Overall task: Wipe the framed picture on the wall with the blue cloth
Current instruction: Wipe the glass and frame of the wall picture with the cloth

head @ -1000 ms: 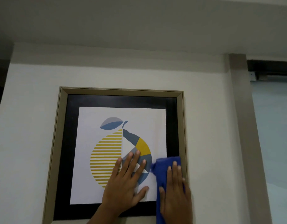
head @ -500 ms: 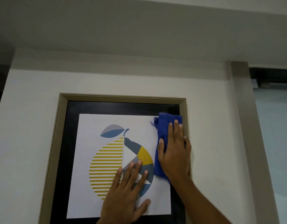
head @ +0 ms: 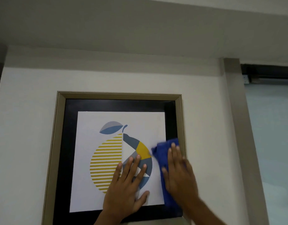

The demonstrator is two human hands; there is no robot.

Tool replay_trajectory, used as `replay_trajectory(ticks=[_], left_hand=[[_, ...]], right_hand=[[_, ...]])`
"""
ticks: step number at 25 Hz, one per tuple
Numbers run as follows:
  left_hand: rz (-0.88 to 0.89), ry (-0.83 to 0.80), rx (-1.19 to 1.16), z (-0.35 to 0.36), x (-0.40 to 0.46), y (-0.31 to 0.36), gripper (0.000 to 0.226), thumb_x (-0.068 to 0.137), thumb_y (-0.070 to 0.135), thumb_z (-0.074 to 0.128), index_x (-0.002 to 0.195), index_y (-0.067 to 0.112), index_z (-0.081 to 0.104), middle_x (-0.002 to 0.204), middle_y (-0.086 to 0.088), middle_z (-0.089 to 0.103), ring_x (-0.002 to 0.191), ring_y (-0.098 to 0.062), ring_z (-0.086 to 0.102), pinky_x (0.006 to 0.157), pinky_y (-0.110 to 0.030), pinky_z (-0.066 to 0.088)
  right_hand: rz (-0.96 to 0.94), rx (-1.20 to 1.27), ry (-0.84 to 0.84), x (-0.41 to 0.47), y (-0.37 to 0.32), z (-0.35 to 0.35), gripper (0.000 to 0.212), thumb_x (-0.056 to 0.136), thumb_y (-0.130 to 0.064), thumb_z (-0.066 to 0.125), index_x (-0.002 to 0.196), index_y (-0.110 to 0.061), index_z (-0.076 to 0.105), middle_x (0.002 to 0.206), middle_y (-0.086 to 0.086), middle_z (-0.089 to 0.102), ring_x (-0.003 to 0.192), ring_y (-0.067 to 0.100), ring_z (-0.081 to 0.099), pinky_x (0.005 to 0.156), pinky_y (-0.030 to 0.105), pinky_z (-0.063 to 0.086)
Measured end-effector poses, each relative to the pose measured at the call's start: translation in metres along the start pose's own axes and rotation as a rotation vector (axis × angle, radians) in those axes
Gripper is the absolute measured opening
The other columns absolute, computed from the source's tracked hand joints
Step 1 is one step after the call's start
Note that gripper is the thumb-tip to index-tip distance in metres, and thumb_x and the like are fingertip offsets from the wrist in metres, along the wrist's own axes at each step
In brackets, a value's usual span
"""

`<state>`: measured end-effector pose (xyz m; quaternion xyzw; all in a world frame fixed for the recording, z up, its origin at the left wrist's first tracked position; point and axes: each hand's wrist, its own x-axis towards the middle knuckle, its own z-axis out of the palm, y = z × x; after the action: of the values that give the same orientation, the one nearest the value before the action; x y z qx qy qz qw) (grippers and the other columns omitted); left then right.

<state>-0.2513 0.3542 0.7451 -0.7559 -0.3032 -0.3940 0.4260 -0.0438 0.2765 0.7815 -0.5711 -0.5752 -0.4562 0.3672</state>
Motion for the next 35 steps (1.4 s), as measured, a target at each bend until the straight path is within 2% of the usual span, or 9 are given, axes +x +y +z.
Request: replay_trajectory(ticks=[3, 7, 12, 17, 20, 23, 26, 29, 35], left_hand=[[0.008, 0.001, -0.009, 0.002, 0.001, 0.0, 0.085, 0.092, 0.069, 0.039, 0.16, 0.021, 0.023, 0.168, -0.012, 0.021, 0.155, -0.033, 0.017, 0.122, -0.054, 0.015], [0.009, 0.009, 0.002, 0.005, 0.001, -0.001, 0.084, 0.093, 0.067, 0.04, 0.16, 0.02, 0.022, 0.169, -0.012, 0.02, 0.155, -0.033, 0.016, 0.121, -0.055, 0.017], [0.007, 0.006, -0.015, 0.001, 0.001, -0.001, 0.083, 0.094, 0.066, 0.042, 0.16, 0.02, 0.024, 0.17, -0.013, 0.014, 0.156, -0.033, 0.014, 0.124, -0.053, 0.012], [0.003, -0.028, -0.011, -0.002, 0.0, -0.001, 0.082, 0.095, 0.066, 0.039, 0.16, 0.019, 0.023, 0.17, -0.013, 0.015, 0.156, -0.033, 0.014, 0.125, -0.052, 0.008], [-0.003, -0.039, -0.014, -0.003, 0.0, -0.001, 0.082, 0.093, 0.066, 0.042, 0.159, 0.019, 0.029, 0.169, -0.012, 0.018, 0.156, -0.032, 0.014, 0.125, -0.052, 0.008], [0.005, -0.03, 0.002, -0.001, -0.001, -0.001, 0.083, 0.091, 0.068, 0.043, 0.158, 0.021, 0.032, 0.167, -0.012, 0.023, 0.155, -0.032, 0.017, 0.123, -0.051, 0.01], [0.019, 0.003, 0.031, 0.003, 0.0, -0.001, 0.081, 0.091, 0.069, 0.04, 0.156, 0.02, 0.036, 0.165, -0.012, 0.027, 0.152, -0.033, 0.023, 0.121, -0.052, 0.014], [0.025, 0.018, 0.051, 0.002, 0.0, 0.0, 0.079, 0.092, 0.068, 0.038, 0.155, 0.02, 0.039, 0.164, -0.012, 0.03, 0.152, -0.032, 0.024, 0.119, -0.052, 0.018], [0.012, 0.021, 0.033, 0.0, 0.001, 0.0, 0.078, 0.093, 0.068, 0.037, 0.155, 0.021, 0.038, 0.165, -0.011, 0.028, 0.153, -0.031, 0.022, 0.121, -0.051, 0.014]], right_hand=[[0.063, 0.018, 0.092, 0.099, 0.008, -0.028, 0.065, 0.099, -0.04, 0.028, 0.149, 0.001, 0.025, 0.159, 0.018, 0.02, 0.145, 0.031, 0.023, 0.112, 0.041, 0.027], [0.129, 0.066, 0.133, 0.14, 0.004, -0.031, 0.067, 0.098, -0.042, 0.031, 0.152, -0.003, 0.019, 0.161, 0.015, 0.016, 0.148, 0.027, 0.016, 0.115, 0.037, 0.017], [0.241, 0.206, 0.092, -0.014, -0.031, 0.016, 0.069, 0.098, -0.046, 0.027, 0.153, -0.005, 0.012, 0.163, 0.009, 0.008, 0.149, 0.025, 0.011, 0.116, 0.046, 0.024], [0.088, 0.023, -0.033, -0.099, -0.026, 0.026, 0.067, 0.096, -0.043, 0.001, 0.152, -0.007, -0.005, 0.162, 0.004, -0.014, 0.148, 0.019, -0.008, 0.114, 0.036, 0.006], [0.006, -0.06, -0.064, -0.068, -0.008, 0.01, 0.065, 0.098, -0.037, 0.001, 0.15, 0.0, 0.009, 0.163, 0.012, -0.003, 0.149, 0.023, -0.005, 0.115, 0.037, 0.006], [-0.011, 0.007, -0.019, 0.004, 0.003, -0.011, 0.063, 0.1, -0.04, 0.016, 0.147, 0.0, 0.031, 0.157, 0.014, 0.02, 0.146, 0.031, 0.021, 0.113, 0.041, 0.021], [0.091, 0.062, 0.047, 0.103, 0.001, -0.037, 0.061, 0.099, -0.037, 0.032, 0.151, -0.005, 0.024, 0.16, 0.012, 0.016, 0.146, 0.029, 0.022, 0.114, 0.041, 0.022], [0.181, 0.075, 0.123, 0.158, -0.013, -0.048, 0.056, 0.099, -0.032, 0.036, 0.147, -0.003, 0.034, 0.155, 0.019, 0.03, 0.143, 0.031, 0.029, 0.11, 0.044, 0.027], [-0.073, -0.023, 0.121, 0.147, -0.012, -0.04, 0.055, 0.099, -0.034, 0.036, 0.147, -0.006, 0.036, 0.155, 0.015, 0.032, 0.142, 0.029, 0.031, 0.108, 0.046, 0.033]])
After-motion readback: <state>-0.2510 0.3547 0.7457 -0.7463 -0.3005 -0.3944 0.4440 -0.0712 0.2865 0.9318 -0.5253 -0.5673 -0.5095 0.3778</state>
